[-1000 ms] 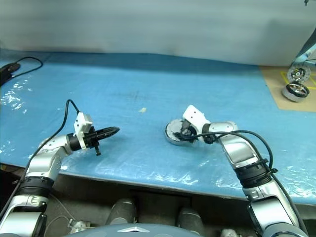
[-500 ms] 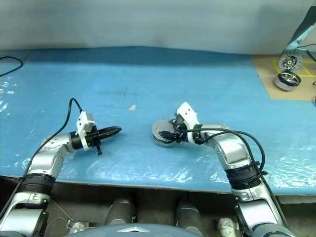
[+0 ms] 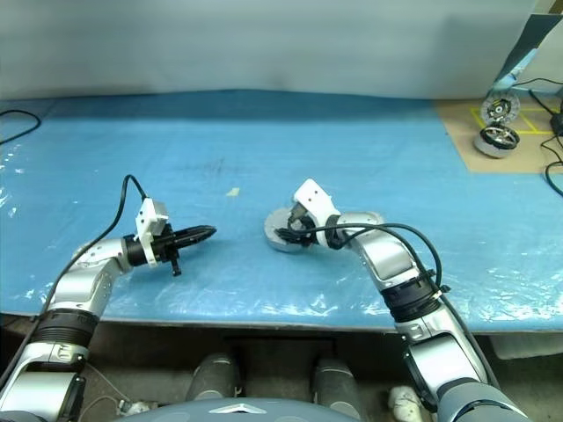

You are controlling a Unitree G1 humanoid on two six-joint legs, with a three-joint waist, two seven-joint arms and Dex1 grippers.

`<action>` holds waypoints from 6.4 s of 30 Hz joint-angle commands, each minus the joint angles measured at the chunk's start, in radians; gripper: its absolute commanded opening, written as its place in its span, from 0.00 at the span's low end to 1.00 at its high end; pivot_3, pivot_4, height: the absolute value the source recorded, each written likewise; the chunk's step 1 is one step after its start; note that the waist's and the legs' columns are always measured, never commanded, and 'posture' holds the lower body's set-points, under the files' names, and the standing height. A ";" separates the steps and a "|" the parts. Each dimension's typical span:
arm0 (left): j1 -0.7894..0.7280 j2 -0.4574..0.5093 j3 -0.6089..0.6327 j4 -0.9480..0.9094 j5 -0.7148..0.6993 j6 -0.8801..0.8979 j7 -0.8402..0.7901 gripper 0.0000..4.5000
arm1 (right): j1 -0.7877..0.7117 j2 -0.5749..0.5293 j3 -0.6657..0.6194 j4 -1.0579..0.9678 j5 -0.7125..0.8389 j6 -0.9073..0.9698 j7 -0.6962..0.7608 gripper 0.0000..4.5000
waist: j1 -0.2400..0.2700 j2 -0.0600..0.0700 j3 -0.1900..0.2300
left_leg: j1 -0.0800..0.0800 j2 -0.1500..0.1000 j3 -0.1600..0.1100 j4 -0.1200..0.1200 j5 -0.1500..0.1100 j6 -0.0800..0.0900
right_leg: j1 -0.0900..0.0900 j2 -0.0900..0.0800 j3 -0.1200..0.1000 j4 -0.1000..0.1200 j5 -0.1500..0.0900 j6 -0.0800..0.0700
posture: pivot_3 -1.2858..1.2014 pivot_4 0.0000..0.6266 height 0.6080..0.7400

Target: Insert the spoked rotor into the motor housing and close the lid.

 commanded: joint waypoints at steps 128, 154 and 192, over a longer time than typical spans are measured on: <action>-0.196 -0.239 -0.112 -0.044 -0.078 0.132 -0.023 0.00 | 0.231 0.209 -0.426 0.021 0.511 0.210 -0.117 0.26 | 0.025 0.002 0.011 | -0.010 0.000 -0.001 0.000 -0.004 -0.006 | -0.005 0.001 -0.011 0.002 -0.004 0.000 | 0.52 0.24 1.00; -0.203 -0.216 0.392 -0.145 -0.706 0.833 0.386 0.70 | -0.010 0.330 -0.705 -0.052 1.143 0.573 -0.425 0.26 | 0.030 0.001 0.018 | -0.028 -0.003 -0.004 0.007 -0.003 -0.007 | -0.021 0.002 -0.014 0.011 -0.004 -0.001 | 0.52 0.24 1.00; -0.258 -0.438 0.294 0.008 -0.746 0.907 0.389 0.56 | 0.012 0.244 -0.619 -0.064 1.271 0.559 -0.516 0.26 | 0.034 0.000 0.019 | -0.031 -0.004 -0.025 0.021 -0.003 -0.007 | -0.010 0.001 -0.027 0.012 -0.003 0.001 | 0.52 0.24 1.00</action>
